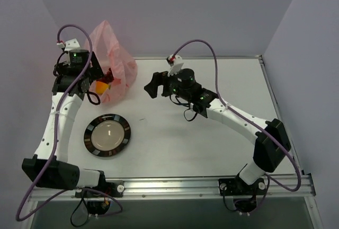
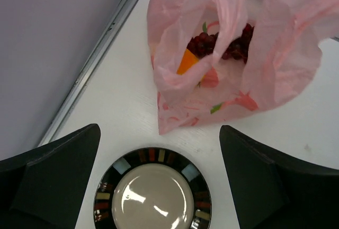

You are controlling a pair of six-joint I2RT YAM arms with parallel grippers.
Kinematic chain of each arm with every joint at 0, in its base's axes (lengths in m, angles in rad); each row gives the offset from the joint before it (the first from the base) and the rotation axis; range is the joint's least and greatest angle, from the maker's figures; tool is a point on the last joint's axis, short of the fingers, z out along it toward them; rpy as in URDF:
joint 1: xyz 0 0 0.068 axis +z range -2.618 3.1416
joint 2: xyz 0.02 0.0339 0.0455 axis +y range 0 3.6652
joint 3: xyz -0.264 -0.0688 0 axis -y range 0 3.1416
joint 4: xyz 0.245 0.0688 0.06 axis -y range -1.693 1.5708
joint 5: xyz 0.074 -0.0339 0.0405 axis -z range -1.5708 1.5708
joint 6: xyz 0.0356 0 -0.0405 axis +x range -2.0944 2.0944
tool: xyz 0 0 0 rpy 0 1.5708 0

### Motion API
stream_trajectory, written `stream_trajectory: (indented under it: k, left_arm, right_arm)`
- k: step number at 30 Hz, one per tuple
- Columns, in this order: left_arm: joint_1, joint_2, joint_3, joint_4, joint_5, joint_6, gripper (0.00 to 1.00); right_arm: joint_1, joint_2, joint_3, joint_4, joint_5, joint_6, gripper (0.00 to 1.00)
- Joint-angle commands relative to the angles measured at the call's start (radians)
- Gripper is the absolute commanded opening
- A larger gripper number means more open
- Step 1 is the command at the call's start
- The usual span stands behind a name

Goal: Take the fake fruits out of the plastic bag

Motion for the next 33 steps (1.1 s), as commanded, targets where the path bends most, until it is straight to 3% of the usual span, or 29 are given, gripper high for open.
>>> stream_trajectory:
  k: [1,5,10,14,22,23,24,25,26,27,28,33]
  left_arm:
    - [0.074,0.115,0.128,0.035,0.093,0.047,0.94]
    - [0.104,0.235,0.194,0.053,0.094,0.072,0.94]
    - [0.175,0.368,0.266,0.087,0.198,0.079,0.94]
    - [0.21,0.465,0.343,0.09,0.238,0.078,0.94]
    - [0.238,0.638,0.449,0.139,0.302,0.098,0.93]
    - [0.238,0.65,0.449,0.151,0.311,0.093,0.7]
    - [0.24,0.652,0.446,0.162,0.319,0.092,0.53]
    - [0.24,0.65,0.443,0.173,0.327,0.089,0.35]
    - [0.24,0.641,0.441,0.182,0.333,0.082,0.06]
    - [0.24,0.629,0.438,0.182,0.342,0.076,0.03]
    - [0.24,0.615,0.429,0.188,0.356,0.072,0.03]
    - [0.24,0.476,0.437,0.256,0.457,0.024,0.02]
  right_arm:
    - [0.025,0.121,0.148,0.021,0.002,-0.043,0.94]
    - [0.028,0.298,0.327,0.005,-0.004,-0.074,0.97]
    - [0.028,0.575,0.582,-0.013,-0.085,-0.095,0.99]
    - [0.031,0.761,0.86,-0.019,-0.148,-0.091,1.0]
    - [0.033,1.123,1.314,0.014,0.027,-0.08,1.0]
    - [0.033,1.146,1.331,0.097,0.033,-0.07,0.96]
    - [0.033,1.18,1.351,0.137,0.027,-0.048,0.89]
    - [0.033,1.189,1.36,0.168,0.019,-0.011,0.51]
    - [0.034,1.19,1.363,0.208,0.016,0.004,0.26]
    - [0.039,1.161,1.355,0.225,0.016,0.009,0.09]
    - [0.056,1.133,1.308,0.24,0.015,-0.017,0.0]
    - [0.11,0.876,1.096,0.292,0.044,-0.123,0.0]
